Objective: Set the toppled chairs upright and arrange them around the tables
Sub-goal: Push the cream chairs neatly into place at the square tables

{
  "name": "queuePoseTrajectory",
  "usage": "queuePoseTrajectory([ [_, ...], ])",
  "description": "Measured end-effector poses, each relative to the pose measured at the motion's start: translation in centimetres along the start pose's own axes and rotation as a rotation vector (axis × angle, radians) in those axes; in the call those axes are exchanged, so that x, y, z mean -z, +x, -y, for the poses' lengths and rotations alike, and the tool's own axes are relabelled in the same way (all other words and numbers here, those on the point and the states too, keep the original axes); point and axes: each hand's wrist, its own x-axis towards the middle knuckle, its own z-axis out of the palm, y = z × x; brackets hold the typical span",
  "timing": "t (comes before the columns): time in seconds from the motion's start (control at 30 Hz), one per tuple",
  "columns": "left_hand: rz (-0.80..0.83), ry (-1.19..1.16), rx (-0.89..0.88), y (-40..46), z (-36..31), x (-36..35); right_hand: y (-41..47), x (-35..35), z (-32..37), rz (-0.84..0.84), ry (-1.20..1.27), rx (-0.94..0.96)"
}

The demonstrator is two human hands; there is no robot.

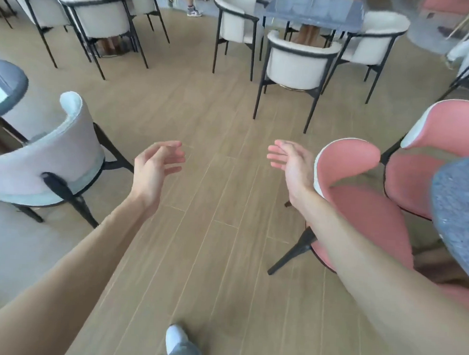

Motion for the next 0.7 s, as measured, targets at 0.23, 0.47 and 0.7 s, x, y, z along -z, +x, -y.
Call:
queuePoseTrajectory([
  [0.23,0.166,0.028,-0.026,19.9,-4.8,2.3,9.7,-10.0,4.7,-0.209,0.05,0.056],
  [0.47,0.322,0.032,-0.036,41.4,-4.5,-1.8,26.3,-18.3,5.8,-0.335,0.066,0.129],
  [0.7,0.374,0.013,0.031,63.8,-4.9,-5.6,46.1,-29.1,6.9,-0.398,0.125,0.049],
])
